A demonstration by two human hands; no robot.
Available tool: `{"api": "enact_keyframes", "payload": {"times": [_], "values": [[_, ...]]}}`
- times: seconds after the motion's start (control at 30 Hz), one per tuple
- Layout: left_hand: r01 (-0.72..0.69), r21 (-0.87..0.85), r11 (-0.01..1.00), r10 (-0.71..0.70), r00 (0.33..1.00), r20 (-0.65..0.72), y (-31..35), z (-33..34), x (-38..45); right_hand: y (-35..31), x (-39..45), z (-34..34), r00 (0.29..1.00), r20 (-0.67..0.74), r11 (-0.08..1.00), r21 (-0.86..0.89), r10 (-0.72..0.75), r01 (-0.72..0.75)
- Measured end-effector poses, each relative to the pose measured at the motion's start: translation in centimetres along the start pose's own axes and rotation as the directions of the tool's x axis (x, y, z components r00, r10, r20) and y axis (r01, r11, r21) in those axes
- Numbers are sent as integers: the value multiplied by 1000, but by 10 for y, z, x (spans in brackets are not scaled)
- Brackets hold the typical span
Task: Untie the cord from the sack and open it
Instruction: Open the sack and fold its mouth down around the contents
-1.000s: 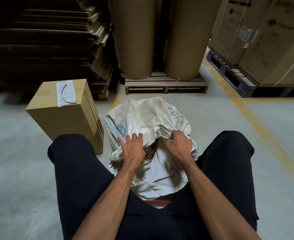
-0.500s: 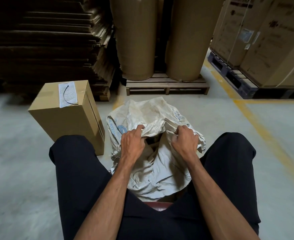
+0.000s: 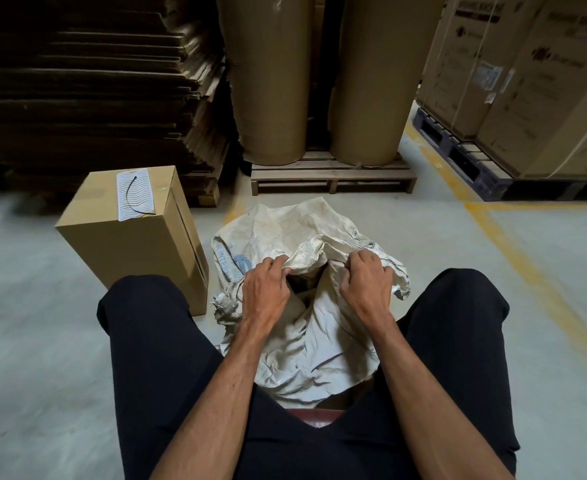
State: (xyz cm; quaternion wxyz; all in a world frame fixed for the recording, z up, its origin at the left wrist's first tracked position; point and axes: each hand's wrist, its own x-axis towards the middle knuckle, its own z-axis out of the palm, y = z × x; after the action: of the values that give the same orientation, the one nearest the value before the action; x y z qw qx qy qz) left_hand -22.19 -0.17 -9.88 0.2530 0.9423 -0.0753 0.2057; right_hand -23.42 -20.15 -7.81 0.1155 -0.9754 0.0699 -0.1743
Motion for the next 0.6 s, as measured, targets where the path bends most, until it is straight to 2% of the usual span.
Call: {"api": "enact_keyframes", "payload": {"times": [0.2, 0.37, 0.47, 0.6], "values": [[44, -51, 998, -45, 999, -11, 2, -1, 1, -2, 1, -5, 998, -43, 999, -33, -39, 38], [53, 7, 999, -53, 996, 70, 11, 2, -3, -2, 2, -7, 995, -70, 996, -62, -65, 60], [78, -30, 996, -74, 990, 122, 8, 1, -1, -3, 2, -9, 994, -74, 995, -65, -78, 74], [-17, -57, 998, 31, 966, 258, 10, 6, -7, -3, 1, -12, 994, -78, 996, -61, -76, 72]]}}
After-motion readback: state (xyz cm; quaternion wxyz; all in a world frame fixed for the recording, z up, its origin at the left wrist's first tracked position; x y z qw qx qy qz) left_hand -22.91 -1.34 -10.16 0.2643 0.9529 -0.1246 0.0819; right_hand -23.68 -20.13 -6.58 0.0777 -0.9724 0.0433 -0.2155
